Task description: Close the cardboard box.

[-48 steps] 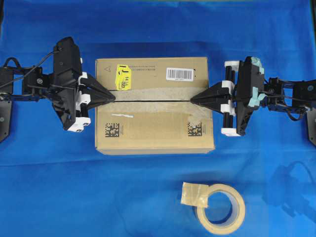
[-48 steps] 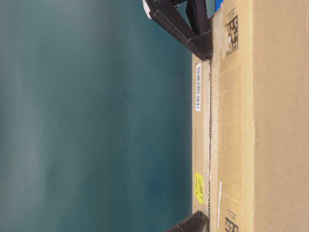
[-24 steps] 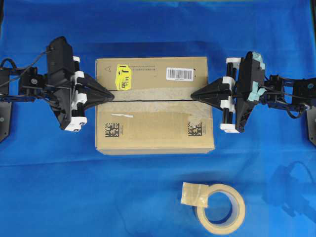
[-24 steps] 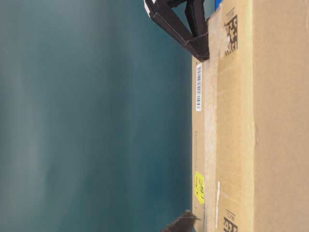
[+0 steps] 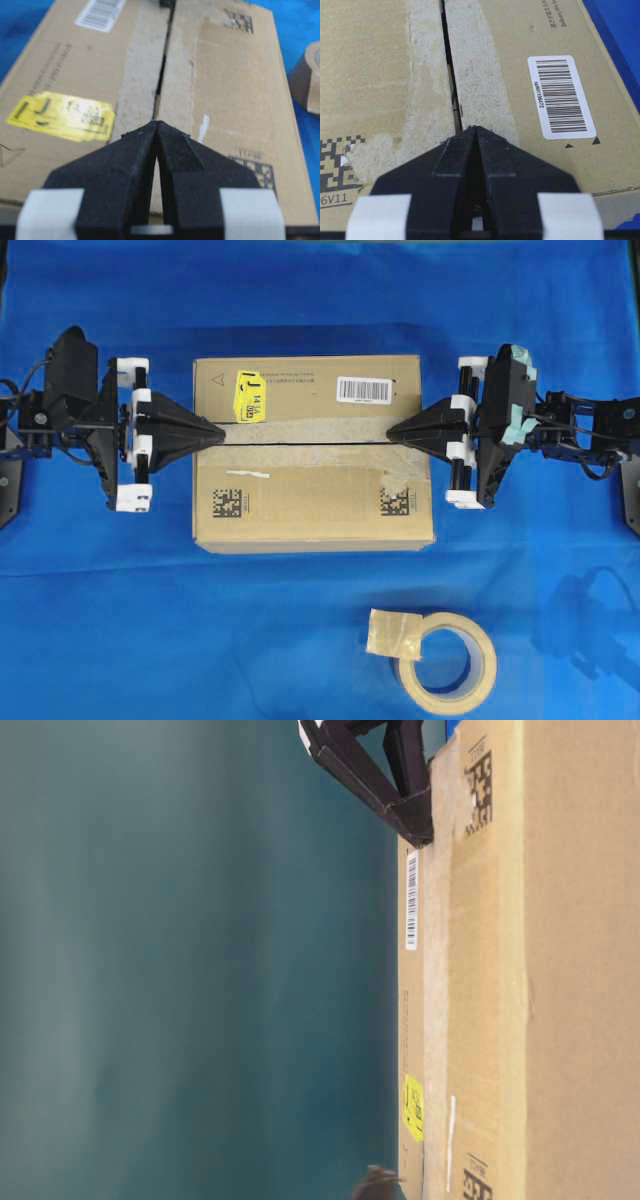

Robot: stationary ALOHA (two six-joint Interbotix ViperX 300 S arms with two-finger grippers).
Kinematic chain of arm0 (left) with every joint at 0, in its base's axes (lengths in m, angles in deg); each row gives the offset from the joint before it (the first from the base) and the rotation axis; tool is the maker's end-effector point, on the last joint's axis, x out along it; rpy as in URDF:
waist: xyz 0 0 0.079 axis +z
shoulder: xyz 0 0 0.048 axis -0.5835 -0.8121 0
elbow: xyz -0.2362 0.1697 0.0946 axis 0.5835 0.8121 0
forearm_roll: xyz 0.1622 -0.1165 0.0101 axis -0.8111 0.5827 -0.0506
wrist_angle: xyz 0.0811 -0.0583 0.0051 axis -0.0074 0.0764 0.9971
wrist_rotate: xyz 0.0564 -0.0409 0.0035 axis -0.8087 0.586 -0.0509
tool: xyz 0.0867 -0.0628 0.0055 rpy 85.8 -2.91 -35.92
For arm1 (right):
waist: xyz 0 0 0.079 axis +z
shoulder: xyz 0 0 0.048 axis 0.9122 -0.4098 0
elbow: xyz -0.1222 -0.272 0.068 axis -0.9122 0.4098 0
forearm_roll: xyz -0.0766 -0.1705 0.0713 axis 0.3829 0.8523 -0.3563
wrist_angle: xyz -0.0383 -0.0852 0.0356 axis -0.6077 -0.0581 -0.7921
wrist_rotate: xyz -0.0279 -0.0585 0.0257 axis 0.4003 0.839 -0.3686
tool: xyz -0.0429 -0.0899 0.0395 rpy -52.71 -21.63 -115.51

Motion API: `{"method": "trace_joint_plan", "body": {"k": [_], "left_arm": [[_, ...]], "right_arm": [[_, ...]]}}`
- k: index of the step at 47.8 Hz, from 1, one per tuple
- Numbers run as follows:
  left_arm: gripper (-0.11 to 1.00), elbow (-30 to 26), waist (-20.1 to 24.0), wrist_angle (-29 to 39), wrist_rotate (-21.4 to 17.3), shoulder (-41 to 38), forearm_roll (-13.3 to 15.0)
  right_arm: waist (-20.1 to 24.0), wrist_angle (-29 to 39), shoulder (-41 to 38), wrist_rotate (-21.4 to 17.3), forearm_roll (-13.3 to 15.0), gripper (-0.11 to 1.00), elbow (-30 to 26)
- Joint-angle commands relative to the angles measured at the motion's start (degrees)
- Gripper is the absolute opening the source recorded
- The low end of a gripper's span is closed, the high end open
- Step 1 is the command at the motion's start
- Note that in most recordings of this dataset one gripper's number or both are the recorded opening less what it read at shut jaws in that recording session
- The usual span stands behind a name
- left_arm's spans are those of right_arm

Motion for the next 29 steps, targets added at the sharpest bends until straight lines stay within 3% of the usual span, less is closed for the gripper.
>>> {"method": "trace_joint_plan", "body": {"k": [1,29], "left_arm": [[0.0,-0.35,-0.53,-1.67,-0.26,-1.67,-0.09],[0.0,-0.09,-0.7,-5.01,-2.2,-9.23,0.0]], "right_arm": [[-0.44,-0.35,0.26,0.0,-0.35,0.0,-0.35],[-0.35,-0.53,0.35,0.0,-0.35,0.0,-0.26]]}}
